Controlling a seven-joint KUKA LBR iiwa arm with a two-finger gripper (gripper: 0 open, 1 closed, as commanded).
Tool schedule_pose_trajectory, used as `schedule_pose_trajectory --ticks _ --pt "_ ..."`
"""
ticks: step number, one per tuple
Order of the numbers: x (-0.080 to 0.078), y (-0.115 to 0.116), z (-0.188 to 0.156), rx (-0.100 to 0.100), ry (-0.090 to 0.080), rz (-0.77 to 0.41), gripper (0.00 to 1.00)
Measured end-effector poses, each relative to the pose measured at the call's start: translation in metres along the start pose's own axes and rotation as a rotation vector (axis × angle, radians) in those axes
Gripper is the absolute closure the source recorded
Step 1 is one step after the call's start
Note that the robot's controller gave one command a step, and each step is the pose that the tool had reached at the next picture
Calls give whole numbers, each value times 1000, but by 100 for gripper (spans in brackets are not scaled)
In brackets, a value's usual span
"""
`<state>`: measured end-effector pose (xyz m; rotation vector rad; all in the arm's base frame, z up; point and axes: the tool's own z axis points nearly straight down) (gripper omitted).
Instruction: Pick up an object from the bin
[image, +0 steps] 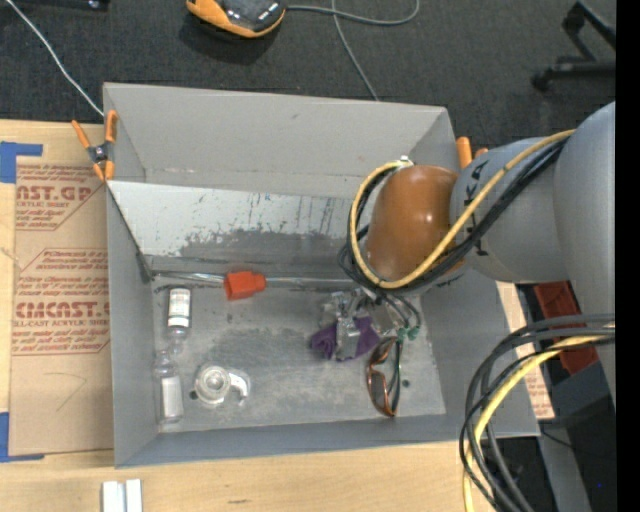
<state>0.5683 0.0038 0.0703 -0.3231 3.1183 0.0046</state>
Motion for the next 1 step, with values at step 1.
schedule_pose_trajectory --ticks 1 --pt "4 3 -175 1 -4 64 100"
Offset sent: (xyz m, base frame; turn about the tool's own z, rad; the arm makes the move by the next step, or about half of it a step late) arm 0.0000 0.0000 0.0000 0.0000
